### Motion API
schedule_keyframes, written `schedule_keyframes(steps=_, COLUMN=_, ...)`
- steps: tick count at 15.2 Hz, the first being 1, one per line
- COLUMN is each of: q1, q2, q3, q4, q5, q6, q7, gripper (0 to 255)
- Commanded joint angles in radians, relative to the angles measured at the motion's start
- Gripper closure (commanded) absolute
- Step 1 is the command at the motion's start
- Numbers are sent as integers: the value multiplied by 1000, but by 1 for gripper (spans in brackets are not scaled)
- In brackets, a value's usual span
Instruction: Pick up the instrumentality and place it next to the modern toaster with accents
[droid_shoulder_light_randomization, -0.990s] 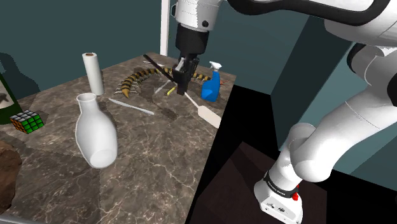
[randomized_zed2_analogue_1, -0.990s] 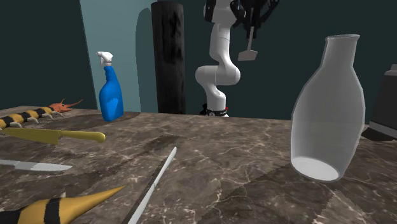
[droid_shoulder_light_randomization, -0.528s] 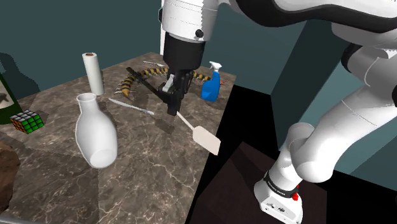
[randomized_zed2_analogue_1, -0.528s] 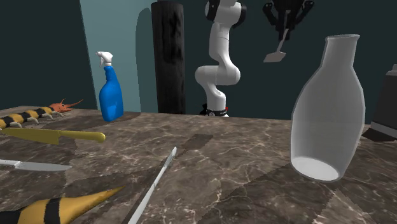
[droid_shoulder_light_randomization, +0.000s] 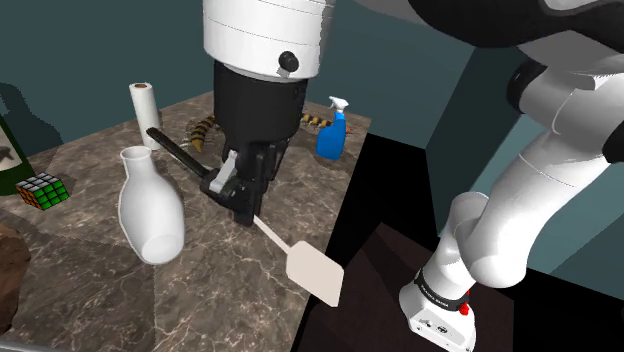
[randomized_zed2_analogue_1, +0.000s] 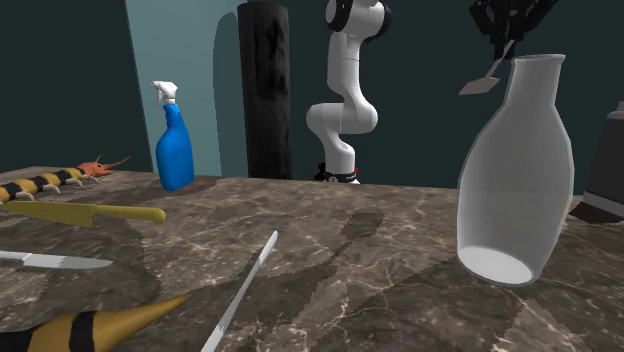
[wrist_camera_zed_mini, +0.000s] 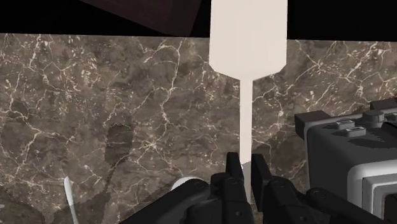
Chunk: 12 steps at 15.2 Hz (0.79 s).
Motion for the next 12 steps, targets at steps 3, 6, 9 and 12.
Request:
schedule_keyframes(steps=3, q1=22, q2=21, q3=34, q4=-12, q5=-12, q6=29, q7=59, gripper=255)
schedule_keyframes(steps=6, q1=22, q2=8, q3=31, q4=-65, q5=-5, q6=71, q7=55, gripper=255)
schedule_keyframes(steps=9, q1=22, q2=-2, q3=29, q4=-115, q5=2, q6=113, q7=51, gripper=255)
schedule_keyframes(steps=12, q1=22, q2=-10, q3=29, q4=-163, q5=6, q6=154, q7=49, gripper=255)
